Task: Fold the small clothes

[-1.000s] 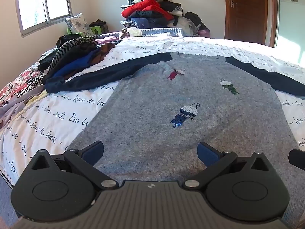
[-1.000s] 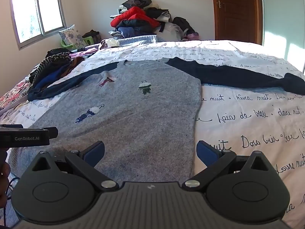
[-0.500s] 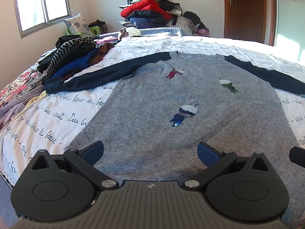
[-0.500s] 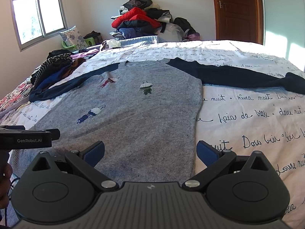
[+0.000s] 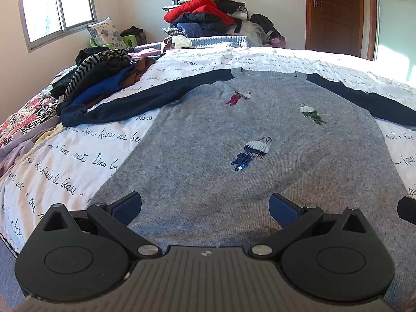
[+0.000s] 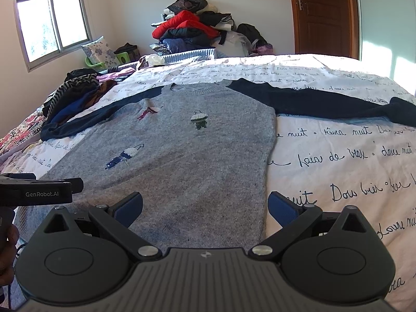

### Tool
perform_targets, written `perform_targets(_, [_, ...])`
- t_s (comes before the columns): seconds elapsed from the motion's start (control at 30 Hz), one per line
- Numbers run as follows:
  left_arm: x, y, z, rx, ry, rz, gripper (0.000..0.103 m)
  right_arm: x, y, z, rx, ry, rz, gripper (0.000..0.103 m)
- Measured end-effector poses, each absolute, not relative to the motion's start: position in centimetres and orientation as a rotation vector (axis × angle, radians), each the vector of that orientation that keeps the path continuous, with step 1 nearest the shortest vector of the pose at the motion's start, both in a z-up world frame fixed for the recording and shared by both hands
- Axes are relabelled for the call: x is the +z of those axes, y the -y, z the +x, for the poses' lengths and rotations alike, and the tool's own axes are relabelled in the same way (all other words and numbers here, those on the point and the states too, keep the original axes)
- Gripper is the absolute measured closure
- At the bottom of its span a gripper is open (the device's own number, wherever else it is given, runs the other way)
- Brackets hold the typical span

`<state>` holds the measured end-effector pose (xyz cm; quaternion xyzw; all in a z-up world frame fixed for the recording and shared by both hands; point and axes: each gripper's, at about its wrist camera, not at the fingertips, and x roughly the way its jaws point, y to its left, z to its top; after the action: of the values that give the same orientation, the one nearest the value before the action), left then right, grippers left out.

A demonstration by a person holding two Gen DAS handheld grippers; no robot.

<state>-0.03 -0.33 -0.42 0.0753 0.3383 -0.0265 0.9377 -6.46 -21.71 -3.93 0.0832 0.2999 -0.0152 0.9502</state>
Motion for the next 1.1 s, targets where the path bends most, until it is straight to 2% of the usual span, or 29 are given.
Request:
perform_targets(0.23, [-0.6,1.0,0.0,-0.062,-0.674,0.149,0.0,-3.7,22.4,-6.3,-0.029,-0.596,0.178,0.0])
perform_targets(0.37, [-0.5,2.5,-0.1,-0.095,-0.606,0.159,0.0,-3.7,23.9,-5.6,-0.028,-0.594,0.187,0.0])
perform_targets(0.6, [-0.1,3.7,0.9,-0.162,-0.604,0.119,0.0,-3.9,28.7,-4.1,-0.018,-0.552,0.283,0.0])
perform_targets(0.93, [-0.1,4.6,4.2,-0.2,-0.665,0.044,0.0,-5.3,45.1,-1.2,-0.269,-0.428,0.694,0.0])
perform_targets(1.1, [-0.7,5.6,5.7,-0.219,-0.715,0.024,0.0,-8.5,53.6,0.4,-0.41,-0.372,0.964,0.0])
